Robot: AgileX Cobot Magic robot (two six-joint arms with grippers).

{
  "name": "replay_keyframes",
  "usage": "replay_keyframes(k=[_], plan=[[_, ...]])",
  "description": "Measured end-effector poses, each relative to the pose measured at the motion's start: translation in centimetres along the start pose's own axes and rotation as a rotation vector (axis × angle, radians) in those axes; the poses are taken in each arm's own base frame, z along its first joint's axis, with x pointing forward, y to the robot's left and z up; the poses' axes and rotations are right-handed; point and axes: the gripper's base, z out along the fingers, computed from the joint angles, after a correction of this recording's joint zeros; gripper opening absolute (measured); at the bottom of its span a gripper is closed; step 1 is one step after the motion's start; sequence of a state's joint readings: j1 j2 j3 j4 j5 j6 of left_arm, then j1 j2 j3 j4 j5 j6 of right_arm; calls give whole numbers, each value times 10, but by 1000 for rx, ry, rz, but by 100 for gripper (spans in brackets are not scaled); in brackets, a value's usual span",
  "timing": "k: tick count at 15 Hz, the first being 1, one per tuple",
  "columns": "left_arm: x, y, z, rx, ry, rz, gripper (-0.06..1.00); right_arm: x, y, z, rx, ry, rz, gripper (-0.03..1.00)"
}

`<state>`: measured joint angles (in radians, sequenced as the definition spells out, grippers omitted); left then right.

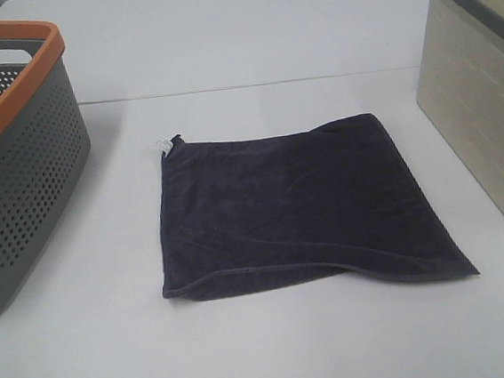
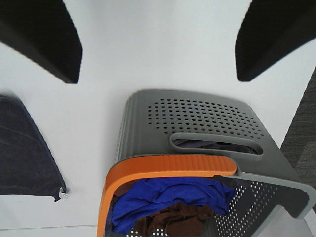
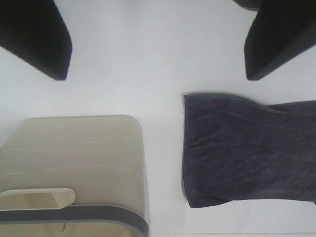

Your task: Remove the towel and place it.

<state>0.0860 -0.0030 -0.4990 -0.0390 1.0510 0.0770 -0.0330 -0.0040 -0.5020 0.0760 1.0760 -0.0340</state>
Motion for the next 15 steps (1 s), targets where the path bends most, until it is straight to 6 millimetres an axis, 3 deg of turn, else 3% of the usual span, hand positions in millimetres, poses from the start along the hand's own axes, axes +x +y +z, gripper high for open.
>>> replay_keyframes(k=[15], plan=[[0, -2, 0, 81, -4, -12, 80, -1, 0, 0, -1, -7, -1, 85]])
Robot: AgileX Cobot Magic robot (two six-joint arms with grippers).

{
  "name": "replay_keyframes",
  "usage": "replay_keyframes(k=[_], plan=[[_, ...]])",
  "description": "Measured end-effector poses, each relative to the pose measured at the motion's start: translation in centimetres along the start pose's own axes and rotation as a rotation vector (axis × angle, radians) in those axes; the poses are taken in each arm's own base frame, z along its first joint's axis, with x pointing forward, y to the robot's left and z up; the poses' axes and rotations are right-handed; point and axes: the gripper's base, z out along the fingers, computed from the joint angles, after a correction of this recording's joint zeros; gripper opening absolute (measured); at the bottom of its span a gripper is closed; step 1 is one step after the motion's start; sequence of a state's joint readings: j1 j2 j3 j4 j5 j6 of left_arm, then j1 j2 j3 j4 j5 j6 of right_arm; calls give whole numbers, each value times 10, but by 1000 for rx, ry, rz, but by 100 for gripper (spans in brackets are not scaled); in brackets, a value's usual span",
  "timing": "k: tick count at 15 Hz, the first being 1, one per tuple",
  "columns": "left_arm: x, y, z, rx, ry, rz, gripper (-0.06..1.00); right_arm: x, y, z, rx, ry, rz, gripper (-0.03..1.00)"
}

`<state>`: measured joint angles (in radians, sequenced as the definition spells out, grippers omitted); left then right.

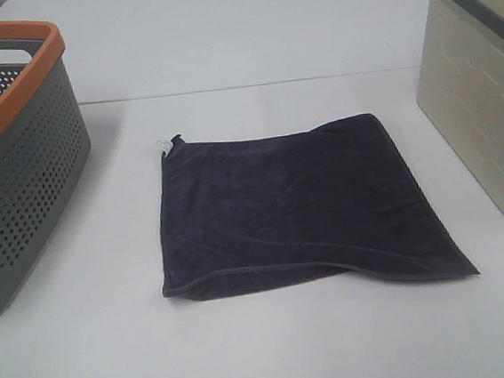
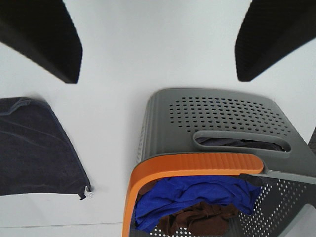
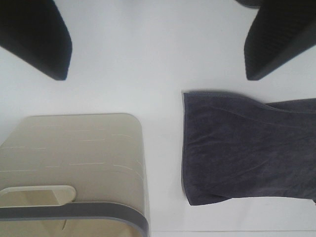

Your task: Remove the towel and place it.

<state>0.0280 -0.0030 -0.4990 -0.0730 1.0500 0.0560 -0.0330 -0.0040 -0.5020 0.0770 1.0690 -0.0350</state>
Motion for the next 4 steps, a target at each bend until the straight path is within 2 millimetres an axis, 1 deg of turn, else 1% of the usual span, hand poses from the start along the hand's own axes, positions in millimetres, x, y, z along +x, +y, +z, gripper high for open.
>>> replay_keyframes(k=[4], plan=[[0, 0, 0, 3, 0, -2, 80, 0, 0, 0, 0, 0, 0, 85]])
